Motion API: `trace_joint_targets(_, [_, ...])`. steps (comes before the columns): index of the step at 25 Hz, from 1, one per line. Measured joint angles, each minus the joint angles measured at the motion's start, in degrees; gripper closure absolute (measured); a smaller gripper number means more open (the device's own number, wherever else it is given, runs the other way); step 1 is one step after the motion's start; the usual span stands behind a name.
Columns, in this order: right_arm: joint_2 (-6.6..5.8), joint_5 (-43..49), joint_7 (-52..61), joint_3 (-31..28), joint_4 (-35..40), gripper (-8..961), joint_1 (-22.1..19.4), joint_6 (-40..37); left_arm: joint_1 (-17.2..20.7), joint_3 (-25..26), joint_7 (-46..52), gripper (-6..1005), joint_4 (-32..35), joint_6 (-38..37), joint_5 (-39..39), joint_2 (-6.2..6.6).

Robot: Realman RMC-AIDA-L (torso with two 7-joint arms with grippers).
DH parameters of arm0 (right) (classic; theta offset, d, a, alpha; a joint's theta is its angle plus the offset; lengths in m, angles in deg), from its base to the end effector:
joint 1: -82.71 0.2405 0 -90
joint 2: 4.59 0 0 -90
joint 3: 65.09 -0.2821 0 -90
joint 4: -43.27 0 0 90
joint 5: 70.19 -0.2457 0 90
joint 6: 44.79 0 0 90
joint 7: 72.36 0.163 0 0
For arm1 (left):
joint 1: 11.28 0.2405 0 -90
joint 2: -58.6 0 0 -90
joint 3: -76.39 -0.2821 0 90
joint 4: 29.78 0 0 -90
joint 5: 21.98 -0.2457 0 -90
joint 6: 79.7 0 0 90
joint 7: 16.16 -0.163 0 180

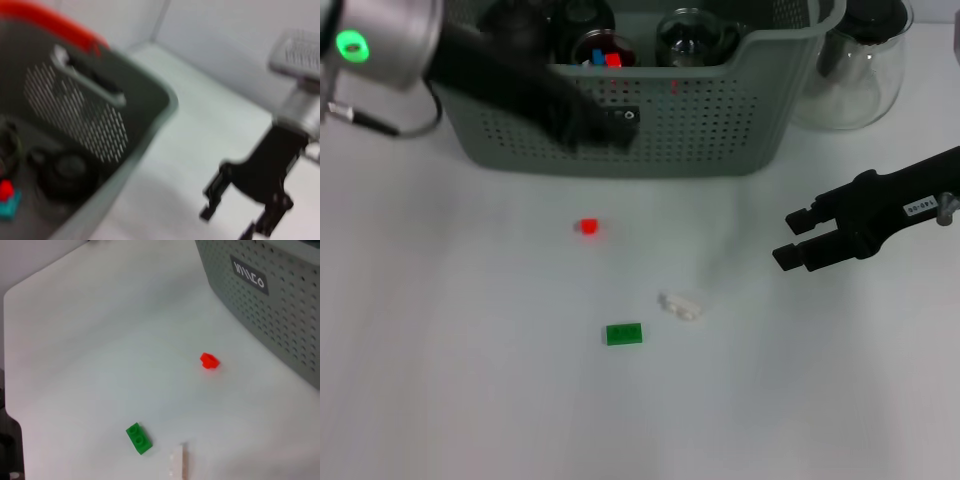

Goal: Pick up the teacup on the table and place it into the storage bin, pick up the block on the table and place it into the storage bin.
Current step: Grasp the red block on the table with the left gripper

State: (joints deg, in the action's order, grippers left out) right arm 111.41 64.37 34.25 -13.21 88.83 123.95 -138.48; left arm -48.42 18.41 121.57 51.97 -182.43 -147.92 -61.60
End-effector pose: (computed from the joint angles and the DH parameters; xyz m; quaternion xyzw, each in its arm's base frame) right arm 0.2521 0.4082 -0.0242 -0.9635 0.2674 0.0021 0.0124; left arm -0.1356 0.3949 0.0317 -0.9505 -0.2989 -0.0539 0.0663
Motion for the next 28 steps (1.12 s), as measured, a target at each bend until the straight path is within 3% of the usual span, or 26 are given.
trace_joint_targets(8, [-0.14, 0.0, 0.6, 0.0, 0.0, 292, -0.1, 0.1, 1.5, -5.1, 0.8, 787, -3.1, 3.7, -11.4, -3.77])
trace_joint_targets(14, [-0.16, 0.0, 0.7, 0.0, 0.0, 292, -0.1, 0.2, 0.7, -8.0, 5.5, 664, -10.8, 15.2, -18.5, -3.92])
trace_joint_targets(18, [-0.16, 0.1, 0.7, 0.0, 0.2, 292, -0.1, 0.3, 0.9, -10.9, 10.1, 503, -13.4, 22.0, -21.8, -4.03])
trace_joint_targets(25, [-0.2, 0.1, 0.2, 0.1, 0.3, 292, -0.1, 0.9, 0.7, -14.9, 18.1, 269, -14.8, 26.1, -25.7, -4.12])
trace_joint_targets(28, [-0.26, 0.1, -0.3, 0.3, 0.0, 292, -0.1, 1.3, 0.9, -18.1, 20.3, 272, -14.9, 27.7, -26.9, -4.14])
